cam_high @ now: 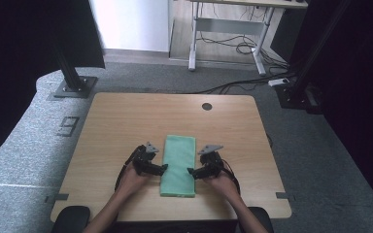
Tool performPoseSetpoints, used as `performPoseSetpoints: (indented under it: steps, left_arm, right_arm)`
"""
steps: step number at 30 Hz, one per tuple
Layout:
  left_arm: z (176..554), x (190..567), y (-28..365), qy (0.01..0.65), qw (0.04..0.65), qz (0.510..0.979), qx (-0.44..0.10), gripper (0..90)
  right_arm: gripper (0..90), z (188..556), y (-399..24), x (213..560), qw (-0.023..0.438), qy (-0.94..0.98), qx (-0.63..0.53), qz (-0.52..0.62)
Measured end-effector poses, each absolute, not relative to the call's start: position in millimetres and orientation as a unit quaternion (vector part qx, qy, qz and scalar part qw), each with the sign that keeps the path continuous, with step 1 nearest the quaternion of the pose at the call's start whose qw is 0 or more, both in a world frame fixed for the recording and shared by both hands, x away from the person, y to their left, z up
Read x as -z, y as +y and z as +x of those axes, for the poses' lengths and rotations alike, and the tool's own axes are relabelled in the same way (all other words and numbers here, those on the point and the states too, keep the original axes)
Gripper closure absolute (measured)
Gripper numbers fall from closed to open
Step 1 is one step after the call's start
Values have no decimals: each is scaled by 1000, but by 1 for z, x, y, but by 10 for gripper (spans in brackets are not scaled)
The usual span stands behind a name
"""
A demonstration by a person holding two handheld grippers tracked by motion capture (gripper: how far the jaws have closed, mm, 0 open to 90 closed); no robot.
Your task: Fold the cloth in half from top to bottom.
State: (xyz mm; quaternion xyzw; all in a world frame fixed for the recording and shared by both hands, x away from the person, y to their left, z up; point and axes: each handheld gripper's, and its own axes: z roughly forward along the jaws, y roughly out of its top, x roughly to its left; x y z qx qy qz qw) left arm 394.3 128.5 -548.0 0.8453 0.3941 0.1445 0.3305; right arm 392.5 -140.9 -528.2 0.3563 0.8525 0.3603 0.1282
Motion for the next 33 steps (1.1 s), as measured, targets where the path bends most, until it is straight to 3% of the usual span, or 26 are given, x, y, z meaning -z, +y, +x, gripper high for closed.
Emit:
performPoseSetpoints:
  steps: [8, 17, 27, 33]
  left_arm:
    - [392, 549, 129, 398, 333, 842, -148, 72]
    - [392, 549, 128, 400, 333, 841, -148, 73]
    - [393, 549, 128, 399, 334, 841, -147, 72]
    - [400, 542, 131, 392, 339, 843, -144, 72]
  right_arm:
    - [223, 441, -136, 511, 147, 837, -366, 378]
    - [363, 484, -134, 517, 151, 835, -354, 393]
    - [421, 503, -126, 537, 149, 849, -329, 386]
    - [536, 502, -130, 541, 133, 849, -352, 371]
